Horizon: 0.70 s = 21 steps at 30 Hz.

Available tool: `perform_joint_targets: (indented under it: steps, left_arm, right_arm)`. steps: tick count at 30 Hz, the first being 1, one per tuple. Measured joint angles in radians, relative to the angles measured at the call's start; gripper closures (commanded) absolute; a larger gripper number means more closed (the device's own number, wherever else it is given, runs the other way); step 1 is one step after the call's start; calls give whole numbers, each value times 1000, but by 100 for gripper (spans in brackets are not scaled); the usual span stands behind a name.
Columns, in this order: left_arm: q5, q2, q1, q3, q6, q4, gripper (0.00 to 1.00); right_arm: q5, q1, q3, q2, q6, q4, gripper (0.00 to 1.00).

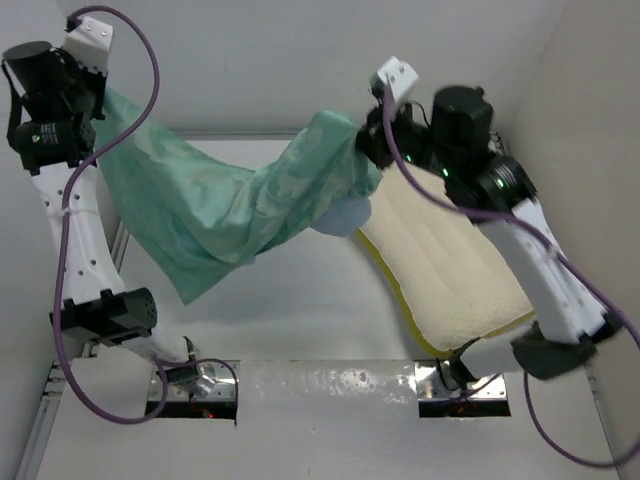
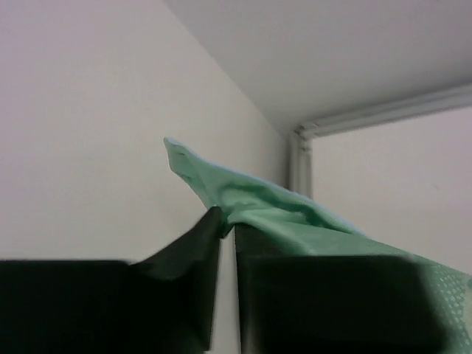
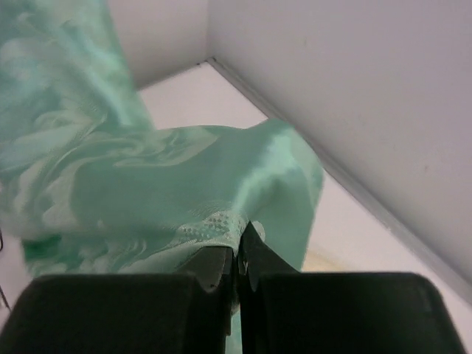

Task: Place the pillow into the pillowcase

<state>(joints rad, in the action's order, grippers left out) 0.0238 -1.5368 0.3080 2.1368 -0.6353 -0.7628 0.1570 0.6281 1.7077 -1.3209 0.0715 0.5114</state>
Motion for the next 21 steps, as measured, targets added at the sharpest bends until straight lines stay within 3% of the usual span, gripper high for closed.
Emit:
perform_joint_targets:
  steps: [2, 3, 4, 5, 7, 9, 10, 11, 14, 16, 21]
  left_arm:
    - [26, -69, -11, -38, 6, -29, 44]
    - [34, -129, -19, -34, 10, -56, 18]
    - [39, -168, -23, -22, 22, -70, 5]
    - [50, -264, -34, 31, 32, -109, 0]
    - [67, -464, -40, 120, 55, -182, 0]
    - [105, -610, -43, 144, 65, -245, 0]
    - [129, -644, -45, 112, 64, -270, 3]
    - [154, -647, -48, 60, 64, -290, 14]
    - [187, -496, -83, -218, 6, -272, 36]
    - [165, -311, -178, -417, -56, -278, 37]
    - [214, 31, -720, -727, -132, -219, 30]
  right_arm:
    - [40, -74, 166, -162, -57, 71, 100]
    - [43, -101, 249, -260, -81, 100, 99]
    - [36, -125, 383, -391, -108, 159, 100]
    - [25, -139, 476, -505, -127, 179, 100]
    - [-27, -156, 564, -691, -162, 217, 100]
    - [-66, -162, 510, -804, -201, 247, 100]
    - [-73, -162, 444, -824, -218, 250, 100]
    - [-77, -161, 373, -836, -237, 270, 100]
    - [-74, -159, 209, -834, -292, 280, 100]
    - [-76, -159, 176, -829, -317, 267, 100]
    - [-105, -156, 171, -785, -358, 206, 100]
